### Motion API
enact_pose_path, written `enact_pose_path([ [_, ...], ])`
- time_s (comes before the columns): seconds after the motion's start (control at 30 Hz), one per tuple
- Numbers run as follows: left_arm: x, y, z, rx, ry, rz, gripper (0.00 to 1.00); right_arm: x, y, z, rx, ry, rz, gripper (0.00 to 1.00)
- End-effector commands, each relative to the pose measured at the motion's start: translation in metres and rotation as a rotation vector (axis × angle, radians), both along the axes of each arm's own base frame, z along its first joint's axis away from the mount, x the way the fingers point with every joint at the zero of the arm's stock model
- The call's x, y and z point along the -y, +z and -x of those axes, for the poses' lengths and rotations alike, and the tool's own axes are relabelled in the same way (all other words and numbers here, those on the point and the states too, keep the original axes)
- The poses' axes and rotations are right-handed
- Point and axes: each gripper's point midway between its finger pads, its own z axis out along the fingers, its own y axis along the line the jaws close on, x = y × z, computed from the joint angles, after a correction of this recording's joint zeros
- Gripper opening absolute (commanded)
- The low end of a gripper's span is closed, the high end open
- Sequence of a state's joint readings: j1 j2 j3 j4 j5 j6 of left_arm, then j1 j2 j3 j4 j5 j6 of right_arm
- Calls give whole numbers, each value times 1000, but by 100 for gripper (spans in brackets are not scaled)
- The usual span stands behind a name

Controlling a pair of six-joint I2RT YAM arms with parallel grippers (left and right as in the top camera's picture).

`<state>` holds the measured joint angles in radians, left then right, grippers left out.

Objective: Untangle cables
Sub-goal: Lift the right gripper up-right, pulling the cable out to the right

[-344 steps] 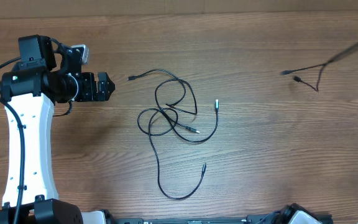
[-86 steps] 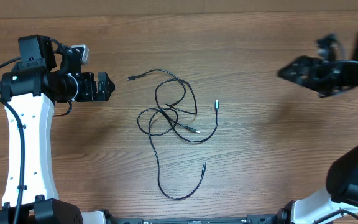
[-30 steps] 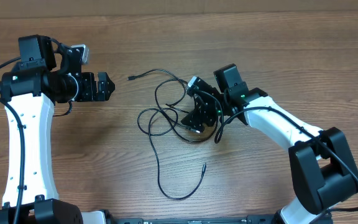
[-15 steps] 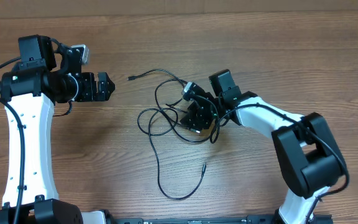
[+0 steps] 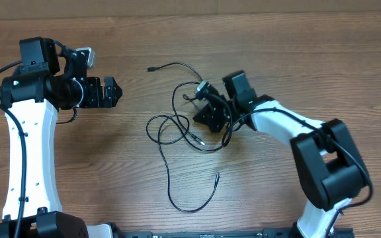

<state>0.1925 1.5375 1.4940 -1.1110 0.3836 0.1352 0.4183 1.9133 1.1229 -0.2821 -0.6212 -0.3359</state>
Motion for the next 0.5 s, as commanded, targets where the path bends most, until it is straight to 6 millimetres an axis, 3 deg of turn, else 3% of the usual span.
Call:
enact_pose_path([
  [0.0, -2, 6, -3, 22, -15, -15, 100, 3, 87, -30, 164, -52, -68, 4],
  [0.1, -2, 6, -3, 22, -15, -15, 100, 21, 134, -45, 274, -139, -12, 4],
  [0.23, -2, 6, -3, 23, -15, -15, 100, 53, 212, -63, 475, -306, 72, 4],
  [0.47, -2, 6, -3, 22, -15, -15, 100, 111, 363, -60, 807, -581, 65, 4],
])
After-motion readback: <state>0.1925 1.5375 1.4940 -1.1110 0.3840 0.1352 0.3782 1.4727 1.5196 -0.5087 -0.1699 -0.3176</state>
